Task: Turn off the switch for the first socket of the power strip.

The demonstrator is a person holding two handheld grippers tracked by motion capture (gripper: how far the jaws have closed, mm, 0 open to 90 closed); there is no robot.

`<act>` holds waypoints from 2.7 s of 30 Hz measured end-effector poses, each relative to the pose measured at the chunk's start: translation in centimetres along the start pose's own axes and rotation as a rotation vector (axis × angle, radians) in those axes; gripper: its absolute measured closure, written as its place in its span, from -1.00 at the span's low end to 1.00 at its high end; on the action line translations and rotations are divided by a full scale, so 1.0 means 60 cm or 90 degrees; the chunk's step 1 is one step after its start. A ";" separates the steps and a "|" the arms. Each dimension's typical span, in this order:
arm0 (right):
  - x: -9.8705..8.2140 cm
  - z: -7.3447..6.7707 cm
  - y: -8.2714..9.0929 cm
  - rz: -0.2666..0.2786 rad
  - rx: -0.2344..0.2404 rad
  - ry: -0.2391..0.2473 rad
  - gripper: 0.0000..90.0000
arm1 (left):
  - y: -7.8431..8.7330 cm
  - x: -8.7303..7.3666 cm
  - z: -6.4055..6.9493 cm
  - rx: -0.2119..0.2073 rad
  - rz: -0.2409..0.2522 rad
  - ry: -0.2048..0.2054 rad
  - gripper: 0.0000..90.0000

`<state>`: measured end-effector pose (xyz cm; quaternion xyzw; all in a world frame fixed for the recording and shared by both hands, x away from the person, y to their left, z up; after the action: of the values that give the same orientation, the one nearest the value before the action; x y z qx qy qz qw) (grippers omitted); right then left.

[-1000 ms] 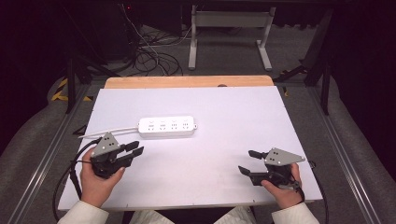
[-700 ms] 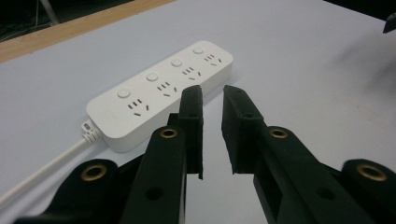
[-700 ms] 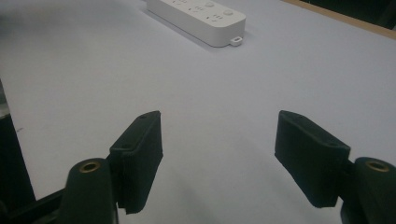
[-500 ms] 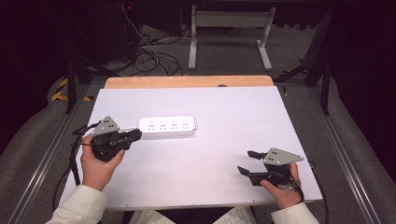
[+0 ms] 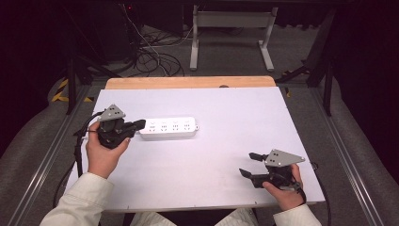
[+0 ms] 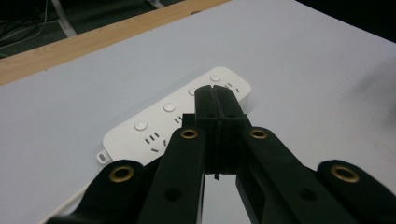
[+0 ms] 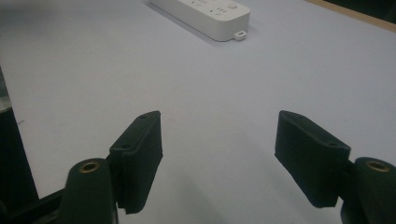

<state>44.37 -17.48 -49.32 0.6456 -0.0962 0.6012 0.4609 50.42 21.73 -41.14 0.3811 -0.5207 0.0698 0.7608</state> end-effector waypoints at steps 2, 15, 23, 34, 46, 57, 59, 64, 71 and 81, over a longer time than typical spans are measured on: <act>-0.001 0.000 0.000 -0.002 0.000 0.000 -0.29 | -0.003 0.004 -0.006 0.009 -0.007 -0.005 1.00; -0.001 -0.001 0.000 0.001 0.007 -0.001 -0.29 | -0.046 0.031 -0.038 0.041 -0.007 -0.036 1.00; -0.002 -0.002 0.000 -0.003 0.010 0.007 -0.31 | -0.075 0.041 -0.055 0.043 0.005 -0.028 1.00; -0.002 -0.001 0.002 0.001 0.011 0.006 -0.31 | -0.100 0.025 -0.099 0.067 -0.013 -0.011 1.00; -0.002 -0.002 0.000 -0.002 0.013 0.006 -0.31 | -0.133 -0.006 -0.127 0.056 -0.067 0.022 1.00; -0.003 -0.002 0.000 -0.003 0.014 0.006 -0.31 | -0.152 -0.027 -0.139 0.052 -0.113 0.069 1.00; -0.003 -0.002 0.001 -0.002 0.015 0.005 -0.31 | -0.153 -0.029 -0.141 0.054 -0.121 0.071 1.00; -0.003 -0.002 0.000 -0.002 0.015 0.006 -0.31 | -0.156 -0.037 -0.143 0.055 -0.143 0.084 1.00; -0.004 -0.002 0.000 -0.003 0.015 0.007 -0.31 | -0.159 -0.043 -0.145 0.055 -0.160 0.095 1.00; -0.005 -0.001 -0.001 -0.008 0.013 0.007 -0.31 | -0.167 -0.047 -0.143 0.061 -0.167 0.086 1.00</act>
<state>44.27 -17.53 -49.61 0.6474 -0.0831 0.6028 0.4589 60.56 21.12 -50.04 0.4760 -0.4104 0.0197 0.7776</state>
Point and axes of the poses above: each handheld gripper's, and its own axes: y roughly backward along the jaws, x roughly out of its top, z roughly to its right, the point moved 7 cm from there along -y, roughly forward along the jaws, and after that the axes turned 12 degrees about -x, right-handed, at the moved point
